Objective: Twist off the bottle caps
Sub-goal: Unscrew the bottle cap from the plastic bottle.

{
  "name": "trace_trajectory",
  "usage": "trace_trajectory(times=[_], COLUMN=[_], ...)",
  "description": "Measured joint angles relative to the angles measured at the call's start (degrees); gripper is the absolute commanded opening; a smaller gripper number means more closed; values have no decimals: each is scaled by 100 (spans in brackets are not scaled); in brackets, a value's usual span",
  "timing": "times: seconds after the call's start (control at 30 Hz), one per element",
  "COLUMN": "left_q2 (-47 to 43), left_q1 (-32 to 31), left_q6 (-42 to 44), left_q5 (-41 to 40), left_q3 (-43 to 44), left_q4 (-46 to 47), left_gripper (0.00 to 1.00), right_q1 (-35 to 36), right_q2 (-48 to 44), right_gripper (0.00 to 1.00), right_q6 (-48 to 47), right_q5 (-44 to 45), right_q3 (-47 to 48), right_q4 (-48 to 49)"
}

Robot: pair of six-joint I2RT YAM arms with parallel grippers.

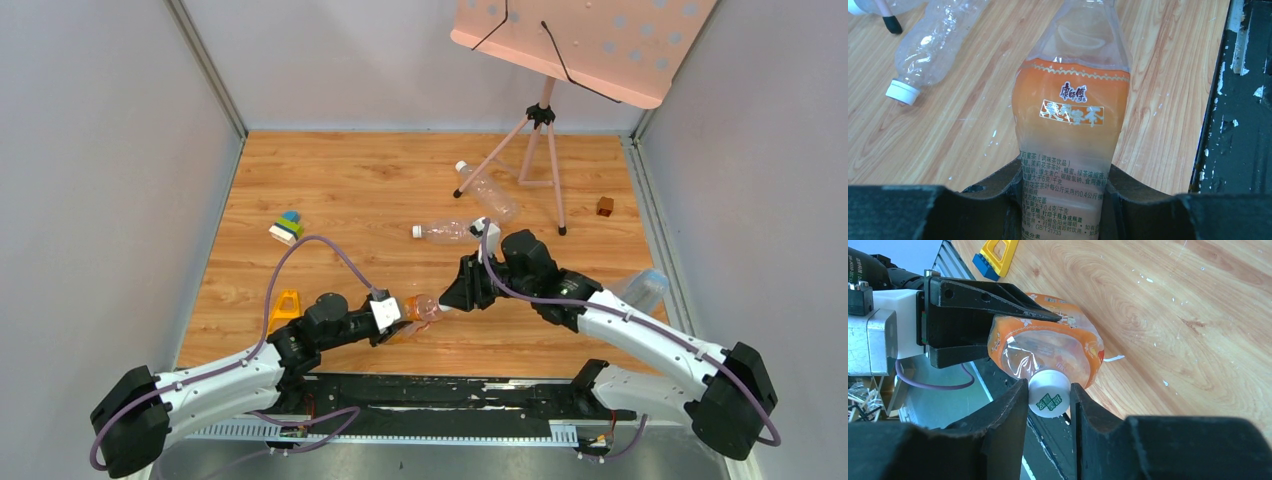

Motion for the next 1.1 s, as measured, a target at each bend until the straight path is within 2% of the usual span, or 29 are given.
trace_trajectory(times=[0.17,0.23,0.37,0.6,0.93,0.97,1.0,1.03,1.1], left_q2=[11,11,2,-2,-2,-7,-9,-20,-35], left_q1=[0,2,13,22,-33,-33,-33,-33,-33], left_q6=[2,2,2,4,22,22,22,20,17], left_q5=[-50,-63,-129,-190,37,48,50,48,28], left_q3=[0,0,0,0,0,0,2,2,2], left_q4=[2,0,-4,-2,87,111,138,157,177], left_gripper=[0,0,0,0,0,0,0,0,0], right_q1=[-24,-46,-81,-79,66,70,74,83,96], right_q2=[70,111,245,234,-693,-754,-785,-811,-846], right_gripper=[2,5,0,0,0,2,8,20,55], right_q6=[-330,-540,-1307,-2374,-3303,-3311,-3314,-3311,-3270], right_q5=[-116,-221,-457,-651,-684,-669,-654,-625,-555], right_q3=[9,15,74,83,-669,-706,-715,-721,-726], right_q4=[101,153,282,382,901,949,973,997,1029])
